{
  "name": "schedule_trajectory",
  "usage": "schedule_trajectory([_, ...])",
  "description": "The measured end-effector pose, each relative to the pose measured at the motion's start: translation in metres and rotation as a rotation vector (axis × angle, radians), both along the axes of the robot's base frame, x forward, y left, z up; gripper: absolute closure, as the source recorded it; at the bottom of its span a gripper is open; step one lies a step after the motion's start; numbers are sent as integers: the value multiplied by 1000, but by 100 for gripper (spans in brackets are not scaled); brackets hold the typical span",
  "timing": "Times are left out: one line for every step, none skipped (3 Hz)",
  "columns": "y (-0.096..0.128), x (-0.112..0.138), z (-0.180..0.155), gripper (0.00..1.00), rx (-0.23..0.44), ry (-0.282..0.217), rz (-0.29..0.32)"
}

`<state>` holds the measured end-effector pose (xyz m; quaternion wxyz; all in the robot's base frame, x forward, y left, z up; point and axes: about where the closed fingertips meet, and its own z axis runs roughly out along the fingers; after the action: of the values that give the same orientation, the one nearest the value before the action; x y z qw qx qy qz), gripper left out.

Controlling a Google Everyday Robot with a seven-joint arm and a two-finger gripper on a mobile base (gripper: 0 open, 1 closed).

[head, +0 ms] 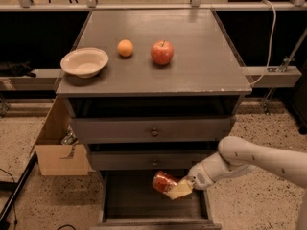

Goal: Place coke can into bottom drawer

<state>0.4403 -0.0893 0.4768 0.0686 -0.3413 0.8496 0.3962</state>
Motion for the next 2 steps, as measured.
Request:
schedule_trajectory([8, -12, -42, 100, 43, 49, -41])
schedule_trajectory([1, -24, -74, 100, 70, 61, -188])
